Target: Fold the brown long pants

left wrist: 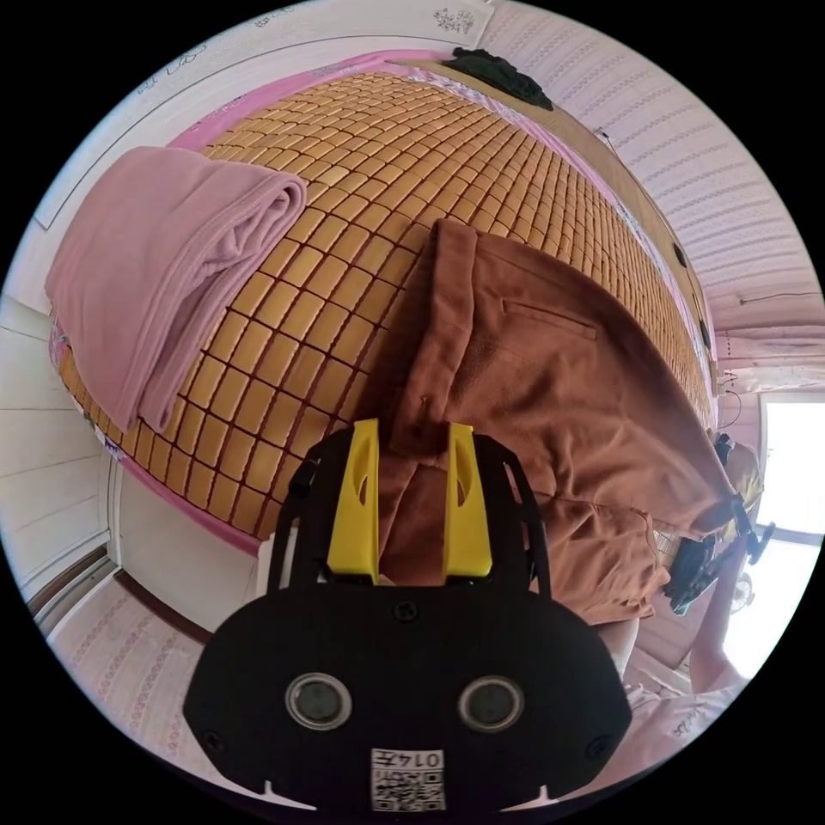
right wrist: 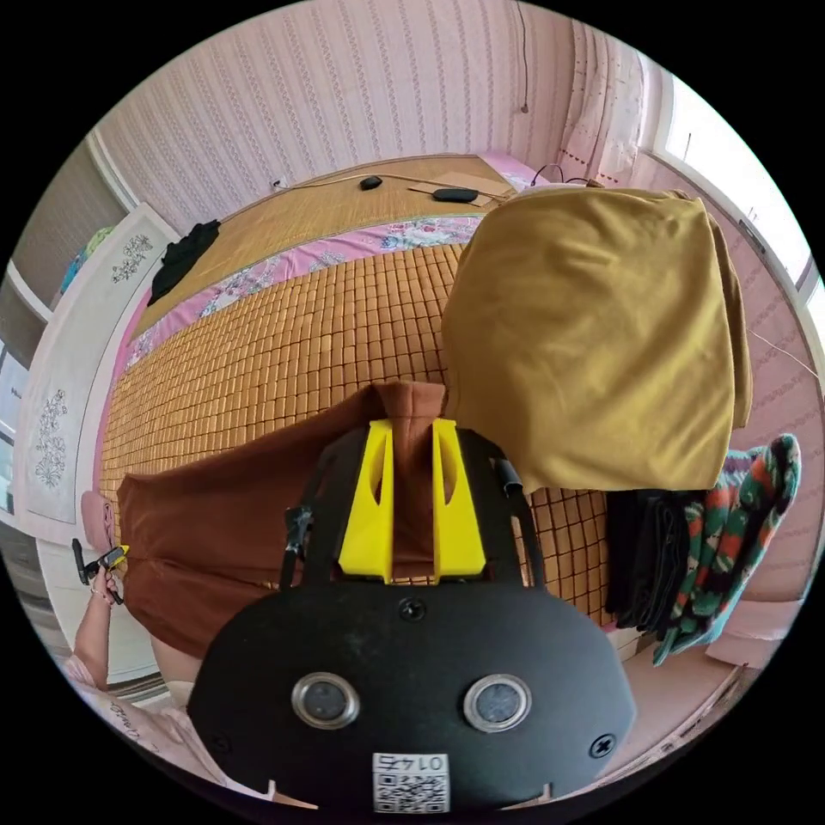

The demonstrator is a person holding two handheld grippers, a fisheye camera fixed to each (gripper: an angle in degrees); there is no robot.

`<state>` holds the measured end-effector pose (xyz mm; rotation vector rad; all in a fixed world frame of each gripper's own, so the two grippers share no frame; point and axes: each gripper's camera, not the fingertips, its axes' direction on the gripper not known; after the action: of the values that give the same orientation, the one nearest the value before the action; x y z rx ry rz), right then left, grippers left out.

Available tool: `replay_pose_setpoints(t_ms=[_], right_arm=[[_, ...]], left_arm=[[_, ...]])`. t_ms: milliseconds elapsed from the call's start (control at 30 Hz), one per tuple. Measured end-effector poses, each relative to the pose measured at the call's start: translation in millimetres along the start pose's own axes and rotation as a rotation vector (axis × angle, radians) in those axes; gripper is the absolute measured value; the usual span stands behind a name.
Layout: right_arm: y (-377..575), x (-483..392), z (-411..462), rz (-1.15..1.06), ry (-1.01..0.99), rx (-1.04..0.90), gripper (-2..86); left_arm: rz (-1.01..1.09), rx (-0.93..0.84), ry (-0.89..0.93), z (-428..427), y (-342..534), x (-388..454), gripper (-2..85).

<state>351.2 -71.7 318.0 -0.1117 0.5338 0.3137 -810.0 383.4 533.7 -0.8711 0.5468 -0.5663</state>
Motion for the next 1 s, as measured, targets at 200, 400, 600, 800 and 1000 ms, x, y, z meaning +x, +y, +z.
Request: replay_pose_setpoints(t_ms=[200, 400, 600, 800, 1000], right_arm=[[-22, -83, 27, -0.143, 0.178, -0.04, 12.7], [-1, -204, 71, -0.487, 0.027, -0.167, 11.3], [24, -406, 105, -0.893, -0.223, -0.245, 10.4], [87, -581, 136, -1.091, -0.372, -0.36, 5.6], [100, -628, 161, -1.081, -0.283, -0.332, -0.1]], left_arm=[[0.022, 0.09, 0.05, -18, 21, -11, 9.9], [-0.002, 0.22, 0.129, -54, 107, -66, 10.1], [-0.307, 0.289, 0.262, -48, 212, -140, 12.1], [-0.486, 0.343, 0.647, 5, 239, -160, 16.5], [-0.406, 0.322, 0.509, 28, 208, -134, -0.3]])
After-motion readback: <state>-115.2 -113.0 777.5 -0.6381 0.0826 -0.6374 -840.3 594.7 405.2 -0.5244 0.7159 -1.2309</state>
